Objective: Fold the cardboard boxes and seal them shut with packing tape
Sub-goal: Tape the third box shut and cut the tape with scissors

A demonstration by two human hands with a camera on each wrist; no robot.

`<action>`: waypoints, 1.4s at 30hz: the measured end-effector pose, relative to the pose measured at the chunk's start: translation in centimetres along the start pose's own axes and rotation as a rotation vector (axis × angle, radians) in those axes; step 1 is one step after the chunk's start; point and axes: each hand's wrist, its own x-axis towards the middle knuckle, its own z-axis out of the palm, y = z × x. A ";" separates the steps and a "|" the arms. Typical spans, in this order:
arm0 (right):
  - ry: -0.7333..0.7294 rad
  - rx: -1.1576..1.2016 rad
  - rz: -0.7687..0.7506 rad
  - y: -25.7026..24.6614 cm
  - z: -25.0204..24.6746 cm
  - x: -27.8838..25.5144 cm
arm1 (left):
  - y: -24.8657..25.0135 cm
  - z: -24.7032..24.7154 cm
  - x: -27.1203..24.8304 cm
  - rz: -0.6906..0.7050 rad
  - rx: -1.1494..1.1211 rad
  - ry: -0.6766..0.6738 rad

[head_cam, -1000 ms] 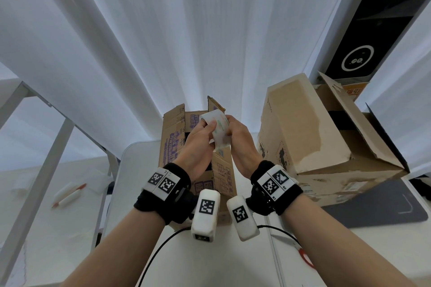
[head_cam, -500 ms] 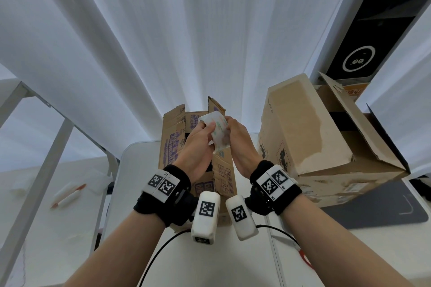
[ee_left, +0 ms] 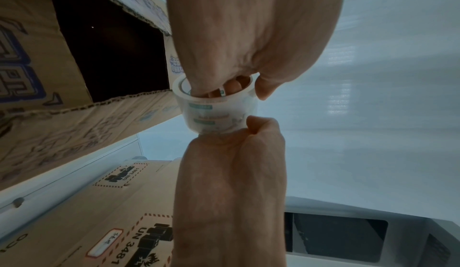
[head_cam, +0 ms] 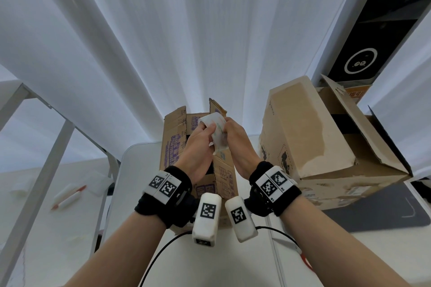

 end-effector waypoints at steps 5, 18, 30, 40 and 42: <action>-0.010 0.002 0.015 0.1 0.0 -0.1 | -0.1 -0.1 0.0 0.000 0.015 0.005; -0.053 -0.001 -0.013 0.1 0.0 -0.4 | -0.4 -0.2 -0.1 0.002 0.014 0.006; -0.038 0.038 0.017 0.3 0.2 -0.2 | -0.3 -0.2 -0.4 0.011 0.049 0.014; -0.064 0.037 0.019 0.4 0.1 -0.5 | -0.5 -0.2 -0.8 0.020 0.053 -0.003; -0.066 0.034 0.016 0.4 0.1 -0.6 | -0.4 -0.1 -0.8 0.022 0.057 -0.002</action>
